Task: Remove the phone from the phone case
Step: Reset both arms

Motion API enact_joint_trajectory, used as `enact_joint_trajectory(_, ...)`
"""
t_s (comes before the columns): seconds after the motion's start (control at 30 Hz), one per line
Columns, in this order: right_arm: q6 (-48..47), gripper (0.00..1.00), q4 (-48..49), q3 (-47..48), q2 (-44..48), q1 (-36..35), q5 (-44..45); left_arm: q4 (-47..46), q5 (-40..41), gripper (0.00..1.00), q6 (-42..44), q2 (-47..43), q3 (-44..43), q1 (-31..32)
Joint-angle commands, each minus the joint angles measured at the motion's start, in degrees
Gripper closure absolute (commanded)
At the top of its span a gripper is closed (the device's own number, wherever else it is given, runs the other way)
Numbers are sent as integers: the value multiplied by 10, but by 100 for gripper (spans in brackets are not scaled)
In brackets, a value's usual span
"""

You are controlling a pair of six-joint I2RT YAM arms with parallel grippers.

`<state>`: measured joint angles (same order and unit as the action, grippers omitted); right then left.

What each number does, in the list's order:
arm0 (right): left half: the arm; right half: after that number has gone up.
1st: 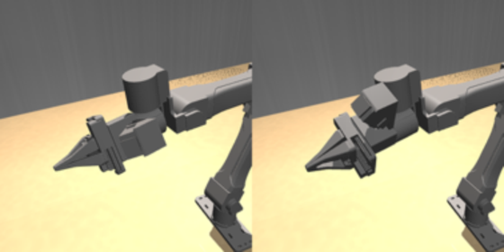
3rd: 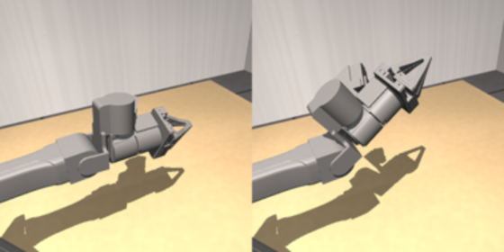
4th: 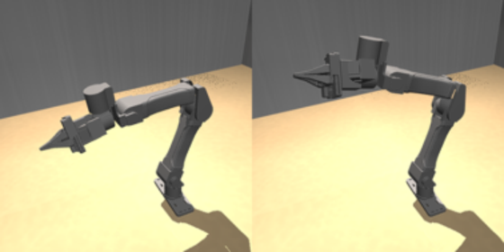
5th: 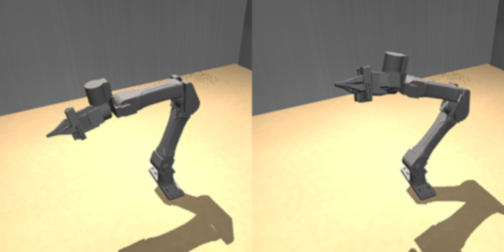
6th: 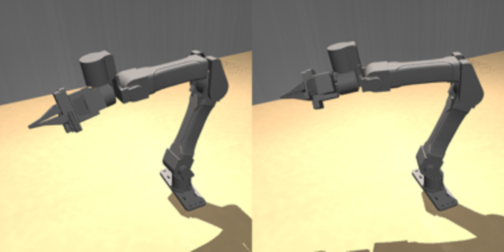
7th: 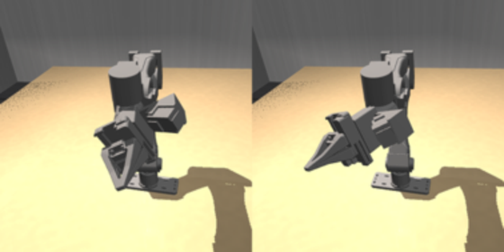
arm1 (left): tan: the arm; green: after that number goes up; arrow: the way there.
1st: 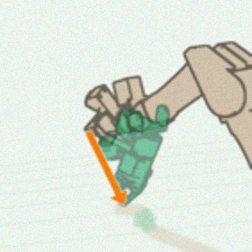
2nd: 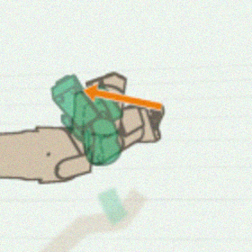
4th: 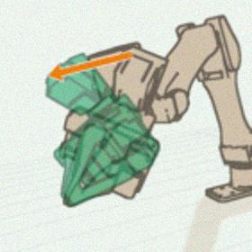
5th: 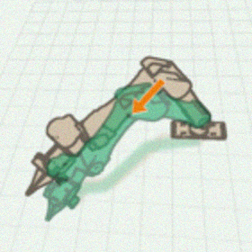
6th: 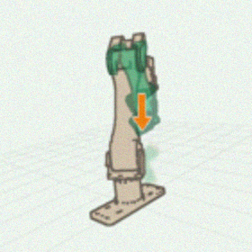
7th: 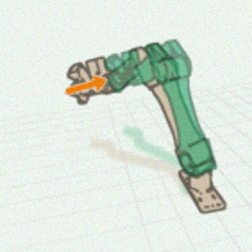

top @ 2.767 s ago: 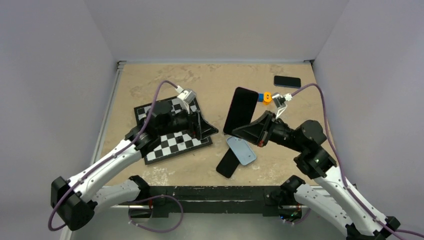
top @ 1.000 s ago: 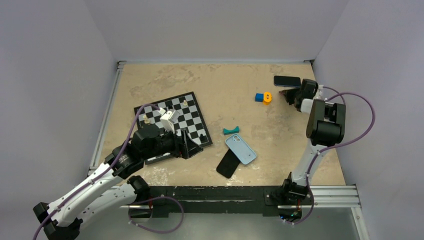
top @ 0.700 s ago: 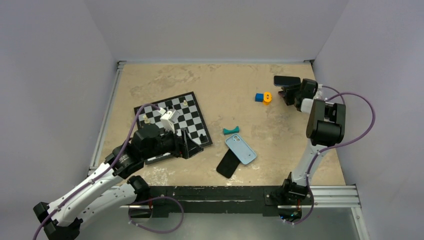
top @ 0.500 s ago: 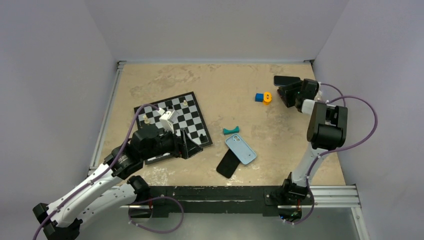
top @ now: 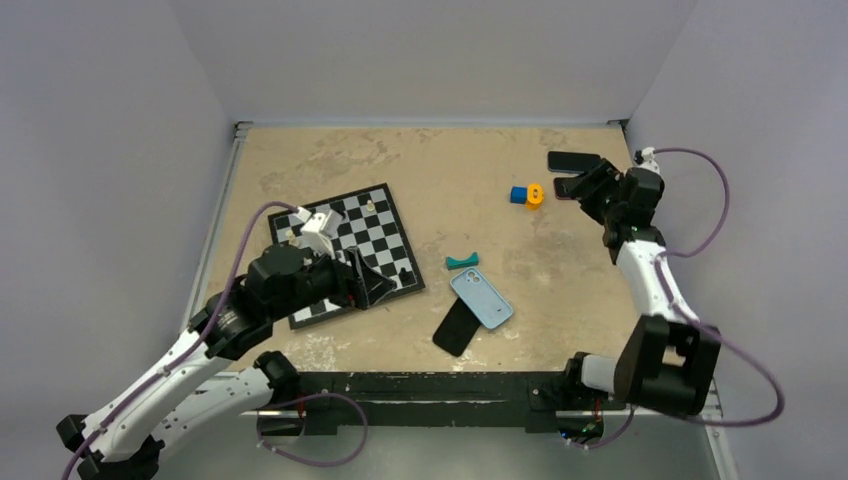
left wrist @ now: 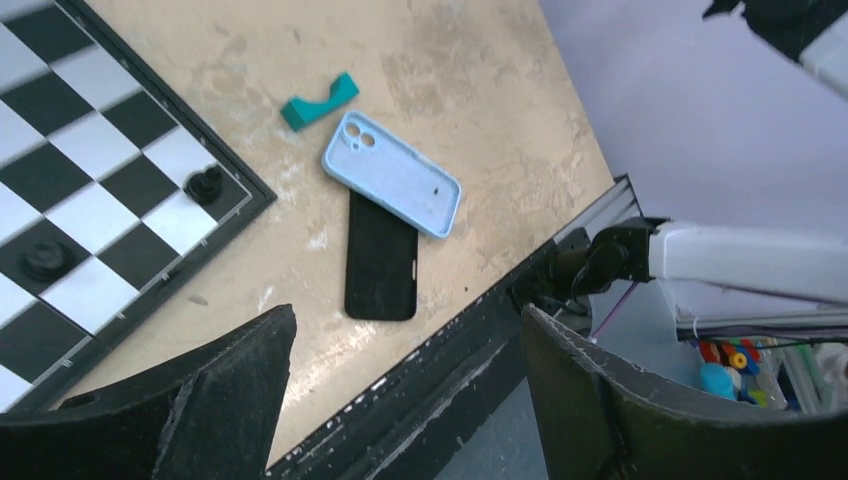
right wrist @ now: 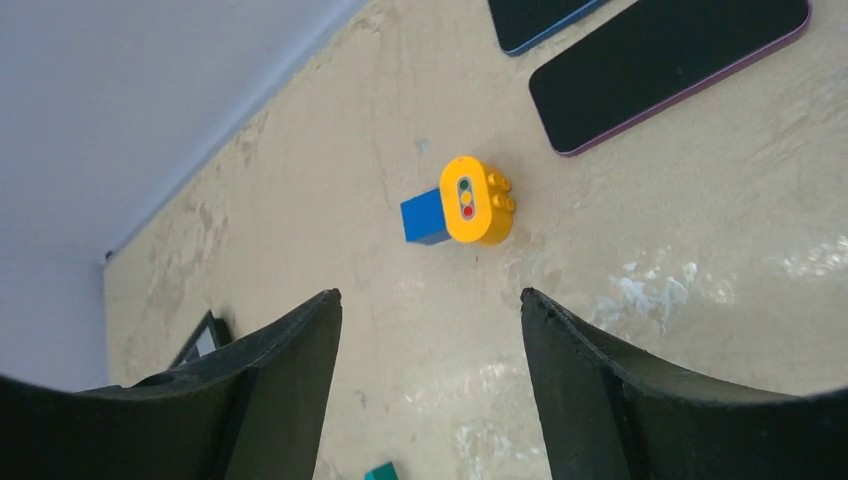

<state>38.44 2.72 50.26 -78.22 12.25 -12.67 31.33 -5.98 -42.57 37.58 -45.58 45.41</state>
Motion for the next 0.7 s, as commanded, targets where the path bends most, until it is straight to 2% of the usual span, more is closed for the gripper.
enact_joint_trajectory(0.0,-126,30,-65,-16,167,-27,45,5,90,14,62,-45,-81,-1)
enact_joint_trajectory(0.13,-157,30,-106,29,301,-39,78,-22,170,12,123,-89,-124,-1)
enact_joint_trajectory(0.27,-163,30,-145,105,388,-40,75,-67,241,8,205,-127,-159,-1)
enact_joint_trajectory(0.43,-166,30,-165,154,428,-41,57,-87,289,7,281,-135,-206,-1)
enact_joint_trajectory(0.57,-186,31,-174,161,432,-40,21,-82,298,7,301,-136,-223,-1)
enact_joint_trajectory(0.67,-187,26,-169,159,454,-41,39,-81,302,7,302,-144,-219,-1)
